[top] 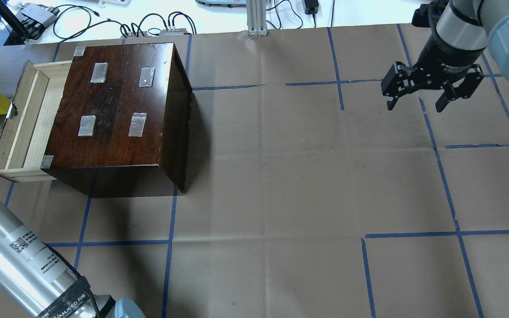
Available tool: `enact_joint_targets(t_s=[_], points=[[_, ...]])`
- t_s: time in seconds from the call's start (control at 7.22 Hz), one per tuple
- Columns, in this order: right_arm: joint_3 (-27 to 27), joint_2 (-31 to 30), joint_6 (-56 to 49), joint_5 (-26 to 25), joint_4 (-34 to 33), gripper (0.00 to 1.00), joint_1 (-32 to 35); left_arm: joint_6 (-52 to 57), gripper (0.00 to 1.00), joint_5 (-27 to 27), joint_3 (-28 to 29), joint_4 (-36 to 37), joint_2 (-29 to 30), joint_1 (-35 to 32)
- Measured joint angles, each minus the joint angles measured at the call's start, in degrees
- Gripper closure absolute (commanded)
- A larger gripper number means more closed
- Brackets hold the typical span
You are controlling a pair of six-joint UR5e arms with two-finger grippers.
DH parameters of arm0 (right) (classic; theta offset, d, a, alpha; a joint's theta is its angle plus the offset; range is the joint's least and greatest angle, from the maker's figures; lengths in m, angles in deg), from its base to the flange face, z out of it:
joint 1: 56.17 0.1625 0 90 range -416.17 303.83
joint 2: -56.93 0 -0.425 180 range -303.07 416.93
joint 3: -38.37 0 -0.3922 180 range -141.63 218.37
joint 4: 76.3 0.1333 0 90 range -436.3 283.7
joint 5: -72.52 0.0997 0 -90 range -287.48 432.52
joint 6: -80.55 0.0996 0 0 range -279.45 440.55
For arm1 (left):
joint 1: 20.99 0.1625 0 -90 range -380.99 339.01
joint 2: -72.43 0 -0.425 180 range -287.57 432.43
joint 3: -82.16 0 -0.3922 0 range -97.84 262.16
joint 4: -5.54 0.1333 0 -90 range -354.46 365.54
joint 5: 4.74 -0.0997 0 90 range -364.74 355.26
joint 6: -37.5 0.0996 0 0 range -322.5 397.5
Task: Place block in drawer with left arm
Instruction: 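Lower the left gripper and grasp the yellow cube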
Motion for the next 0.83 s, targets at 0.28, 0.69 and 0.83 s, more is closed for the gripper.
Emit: enact_joint_targets(t_s=[0.28, 0.69, 0.83], points=[[-0.02, 0.00, 0.00, 0.00, 0.02, 0.00, 0.00, -0.03, 0.03, -0.07, 0.01, 0.29, 1.44, -0.08], [-0.03, 0.00, 0.00, 0.00, -0.01, 0.00, 0.00, -0.17, 0.03, -0.32, 0.66, 1.09, 3.71, -0.04], [-0.03, 0.00, 0.00, 0.00, -0.01, 0.00, 0.00, -0.21, 0.03, -0.38, 0.78, 1.51, 4.30, -0.03]])
